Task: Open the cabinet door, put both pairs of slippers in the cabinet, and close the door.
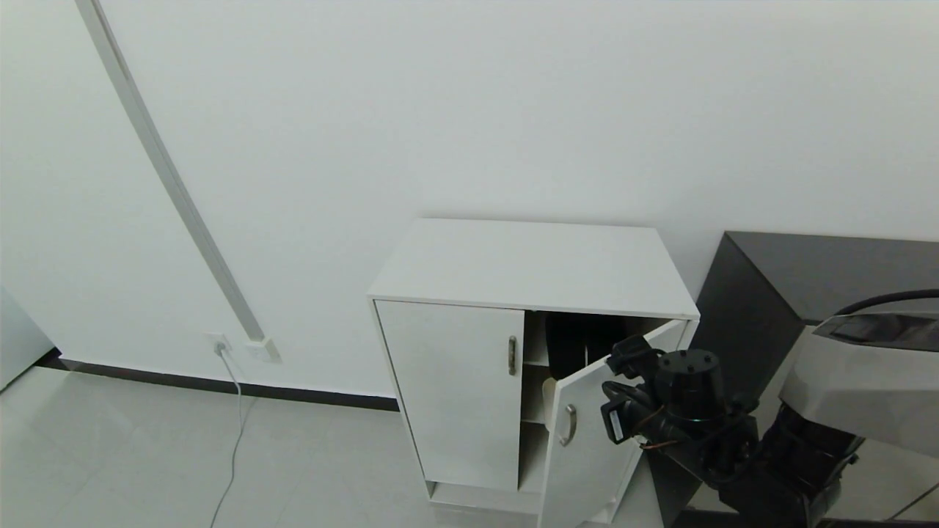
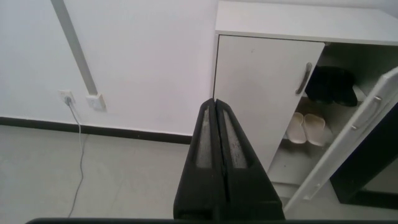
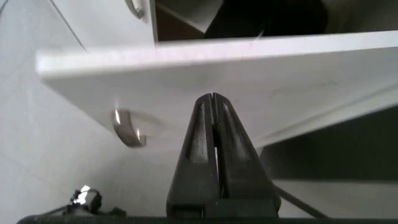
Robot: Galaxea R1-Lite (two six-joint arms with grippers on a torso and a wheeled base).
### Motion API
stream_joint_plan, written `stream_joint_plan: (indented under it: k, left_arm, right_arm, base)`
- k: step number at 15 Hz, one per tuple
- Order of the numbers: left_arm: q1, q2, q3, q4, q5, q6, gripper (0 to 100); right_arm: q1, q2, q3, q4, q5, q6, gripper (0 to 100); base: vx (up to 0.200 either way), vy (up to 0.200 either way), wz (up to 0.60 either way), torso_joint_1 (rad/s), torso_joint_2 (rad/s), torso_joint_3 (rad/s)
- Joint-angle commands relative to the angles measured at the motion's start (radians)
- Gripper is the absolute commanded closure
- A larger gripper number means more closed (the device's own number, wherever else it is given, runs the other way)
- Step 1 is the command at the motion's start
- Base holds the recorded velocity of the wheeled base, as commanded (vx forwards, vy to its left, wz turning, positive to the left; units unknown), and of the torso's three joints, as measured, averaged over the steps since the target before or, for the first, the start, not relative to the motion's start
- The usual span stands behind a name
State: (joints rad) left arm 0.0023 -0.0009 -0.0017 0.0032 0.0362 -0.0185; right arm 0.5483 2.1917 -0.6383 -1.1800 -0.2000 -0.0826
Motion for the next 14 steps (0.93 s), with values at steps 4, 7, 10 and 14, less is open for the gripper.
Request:
stream_joint_plan:
  k: [4, 7, 10, 14]
  left_arm:
    - [0.001, 0.001, 0.000, 0.000, 0.001, -0.001, 100]
    - [0.001, 0.001, 0.000, 0.000, 0.001, -0.001, 100]
    - [0.001, 0.001, 0.000, 0.000, 0.001, -0.001, 100]
    - [0.001, 0.001, 0.000, 0.000, 0.001, -0.001, 100]
  right_arm:
    - [-0.011, 0.128, -0.139, -0.013, -0.001, 0.001, 100]
    - [-0.011, 0.168, -0.215, -0.013, -0.001, 0.001, 100]
    - [-0.021, 0.220, -0.293, -0.010, -0.002, 0.001, 100]
    - [-0.041, 0.269, -0.363, -0.007, -0.002, 0.001, 100]
  base:
    - [0.000, 0.000, 0.00, 0.000, 0.00, 0.000]
    - [0.000, 0.000, 0.00, 0.000, 0.00, 0.000]
    - [0.000, 0.000, 0.00, 0.000, 0.00, 0.000]
    - [0.000, 0.000, 0.00, 0.000, 0.00, 0.000]
